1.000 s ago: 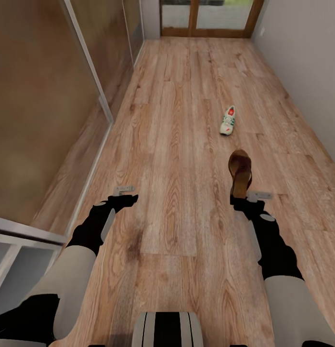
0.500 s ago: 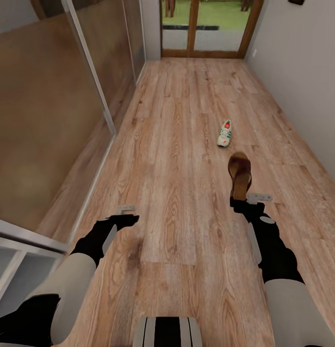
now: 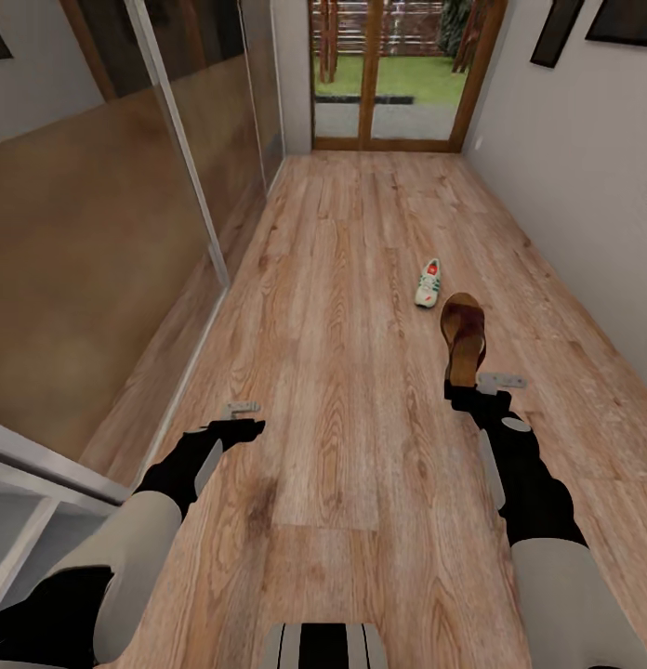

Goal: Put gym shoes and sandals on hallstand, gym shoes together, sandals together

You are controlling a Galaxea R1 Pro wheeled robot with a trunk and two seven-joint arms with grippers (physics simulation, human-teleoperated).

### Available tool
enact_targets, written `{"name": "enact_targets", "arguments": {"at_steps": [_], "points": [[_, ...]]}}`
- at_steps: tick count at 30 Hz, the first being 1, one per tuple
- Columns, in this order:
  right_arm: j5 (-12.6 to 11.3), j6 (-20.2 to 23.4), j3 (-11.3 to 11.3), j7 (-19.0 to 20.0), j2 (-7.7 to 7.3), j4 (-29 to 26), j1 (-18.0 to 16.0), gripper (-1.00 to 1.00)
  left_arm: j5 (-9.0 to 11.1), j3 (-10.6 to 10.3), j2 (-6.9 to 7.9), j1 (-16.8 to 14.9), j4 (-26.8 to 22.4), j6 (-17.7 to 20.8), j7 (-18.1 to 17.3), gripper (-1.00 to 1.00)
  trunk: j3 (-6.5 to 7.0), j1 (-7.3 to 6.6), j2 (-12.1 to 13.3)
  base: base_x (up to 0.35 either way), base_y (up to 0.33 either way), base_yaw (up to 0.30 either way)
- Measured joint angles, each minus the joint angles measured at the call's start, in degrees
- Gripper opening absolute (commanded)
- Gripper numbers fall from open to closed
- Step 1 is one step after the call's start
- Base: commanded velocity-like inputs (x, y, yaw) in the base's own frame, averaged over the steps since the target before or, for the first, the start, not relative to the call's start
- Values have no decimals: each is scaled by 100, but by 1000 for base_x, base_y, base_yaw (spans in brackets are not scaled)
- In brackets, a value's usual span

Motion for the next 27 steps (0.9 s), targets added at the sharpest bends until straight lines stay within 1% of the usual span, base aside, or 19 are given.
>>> {"name": "enact_targets", "arguments": {"at_steps": [11,27], "points": [[0,0,0,-4,0,0,0,-100,-1,0,-7,0,53,-40,-6,100,272,-28,15,0,0,0],[0,0,0,-4,0,0,0,-100,1,0,-9,0,61,-40,-9,100,770,-70,36,0,0,0]]}}
